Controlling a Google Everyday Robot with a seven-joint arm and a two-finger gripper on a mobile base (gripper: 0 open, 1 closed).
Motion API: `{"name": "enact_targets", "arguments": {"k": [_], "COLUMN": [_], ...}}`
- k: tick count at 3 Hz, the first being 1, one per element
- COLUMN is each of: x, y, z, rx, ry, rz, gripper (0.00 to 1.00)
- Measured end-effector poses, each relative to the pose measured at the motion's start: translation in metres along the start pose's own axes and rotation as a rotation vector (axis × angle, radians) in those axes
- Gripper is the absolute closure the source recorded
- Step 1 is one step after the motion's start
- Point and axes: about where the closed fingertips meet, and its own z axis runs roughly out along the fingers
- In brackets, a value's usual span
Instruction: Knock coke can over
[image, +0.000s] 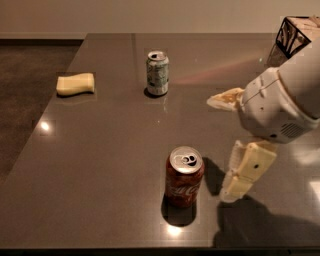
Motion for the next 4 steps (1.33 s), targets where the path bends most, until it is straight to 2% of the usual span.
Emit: {"name": "enact_targets", "arguments": {"k": [1, 2, 4], "x": [-0.018, -0.026, -0.040], "y": [0.010, 0.017, 0.027], "z": [0.024, 0.042, 0.053], "rx": [-0.035, -0.064, -0.119], "ry": [-0.083, -0.134, -0.194], "rz": [-0.030, -0.033, -0.035], "gripper": [0.00, 0.00, 0.41]}}
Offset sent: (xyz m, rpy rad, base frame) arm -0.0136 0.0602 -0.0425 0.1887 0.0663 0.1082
